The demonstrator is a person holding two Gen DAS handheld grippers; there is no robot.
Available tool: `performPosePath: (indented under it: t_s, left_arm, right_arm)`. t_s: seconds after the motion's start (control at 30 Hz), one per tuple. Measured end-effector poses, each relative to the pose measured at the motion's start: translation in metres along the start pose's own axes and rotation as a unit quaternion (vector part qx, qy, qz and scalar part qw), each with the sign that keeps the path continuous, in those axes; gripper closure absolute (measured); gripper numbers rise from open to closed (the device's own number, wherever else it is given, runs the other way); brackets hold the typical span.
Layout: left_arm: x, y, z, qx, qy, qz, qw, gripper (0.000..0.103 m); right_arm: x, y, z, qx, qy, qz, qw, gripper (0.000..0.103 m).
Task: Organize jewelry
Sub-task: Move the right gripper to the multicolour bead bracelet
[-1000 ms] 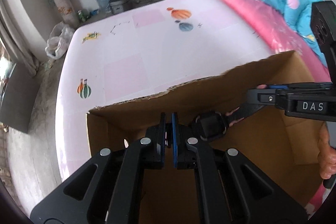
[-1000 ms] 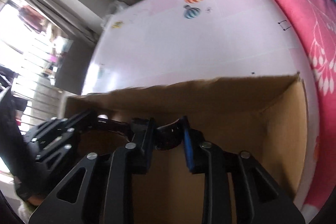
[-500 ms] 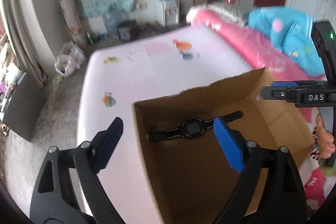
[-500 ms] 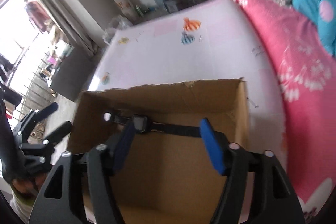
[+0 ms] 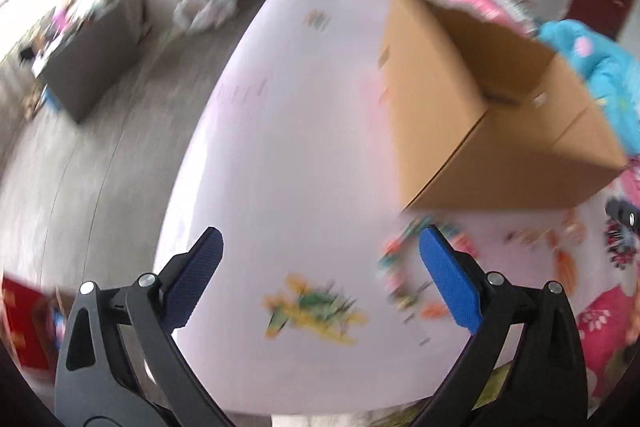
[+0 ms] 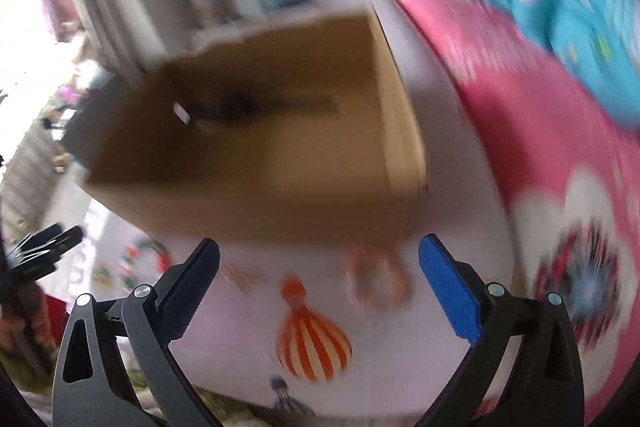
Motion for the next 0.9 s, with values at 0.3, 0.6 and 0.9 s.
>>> performPosePath:
  t_s: [0.3,0.6,0.9]
  left_arm:
    - [0.031,-0.028,-0.005,0.016,0.030,-0.013,0.9993,0.008]
    - [0.037,-0.024,-0.003,0.046,0.030,0.005,0.9985,0.007]
    - [0.037,-0.028,-0.001,0.054,0.019,0.014,0.9983,0.007]
  right_arm:
    - [-0.014,-0.011,-0.050,-0.126,-0.107,0.093,0.982,0.006]
    - [0.003,-0.009,-0.135,-0.139,0.091,0.069,0.984,0.006]
    - [0.032,-0.027,-0.156,-0.110,0.165,-0.008,0.980,0.007]
Point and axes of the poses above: each gripper's, at about its wrist camera, not at the fingertips, and x roughly the way its jaws point, z to its right, y to its top, the point moved 9 cm from there along x, roughly the way its jaws point, and after that the axes turned 6 degrees about z, right-handed, at the moved point
